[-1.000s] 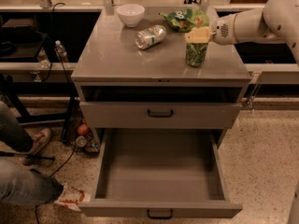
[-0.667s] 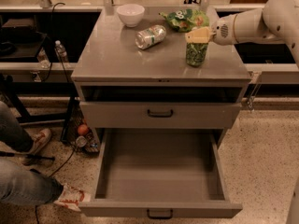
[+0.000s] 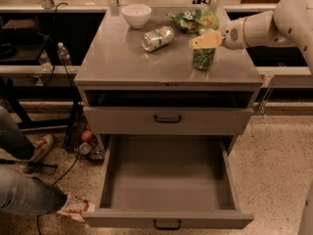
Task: Pick green can from middle drawer and place on counter
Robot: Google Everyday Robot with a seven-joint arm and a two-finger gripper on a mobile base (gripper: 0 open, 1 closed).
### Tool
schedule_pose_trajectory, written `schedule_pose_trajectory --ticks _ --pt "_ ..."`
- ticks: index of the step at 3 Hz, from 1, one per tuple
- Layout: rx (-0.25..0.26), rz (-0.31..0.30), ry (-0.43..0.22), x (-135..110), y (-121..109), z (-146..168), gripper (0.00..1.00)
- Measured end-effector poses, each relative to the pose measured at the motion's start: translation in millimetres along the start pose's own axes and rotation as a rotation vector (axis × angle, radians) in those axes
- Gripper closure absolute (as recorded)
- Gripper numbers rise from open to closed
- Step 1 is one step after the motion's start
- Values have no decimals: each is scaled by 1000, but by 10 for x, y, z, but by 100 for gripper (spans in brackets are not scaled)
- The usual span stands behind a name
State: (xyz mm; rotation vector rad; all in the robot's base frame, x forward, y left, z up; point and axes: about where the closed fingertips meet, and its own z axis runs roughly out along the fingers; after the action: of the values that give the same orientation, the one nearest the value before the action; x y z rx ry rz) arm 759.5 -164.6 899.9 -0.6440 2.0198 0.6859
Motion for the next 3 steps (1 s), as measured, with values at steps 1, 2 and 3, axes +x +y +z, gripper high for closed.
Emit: schedule_pose_trajectory --ticks 1,2,3 --pt "12 -22 -22 49 -42 -43 0" --pt "20 -35 -37 69 -65 -106 0" --pt "56 -36 -87 119 -112 -495 0"
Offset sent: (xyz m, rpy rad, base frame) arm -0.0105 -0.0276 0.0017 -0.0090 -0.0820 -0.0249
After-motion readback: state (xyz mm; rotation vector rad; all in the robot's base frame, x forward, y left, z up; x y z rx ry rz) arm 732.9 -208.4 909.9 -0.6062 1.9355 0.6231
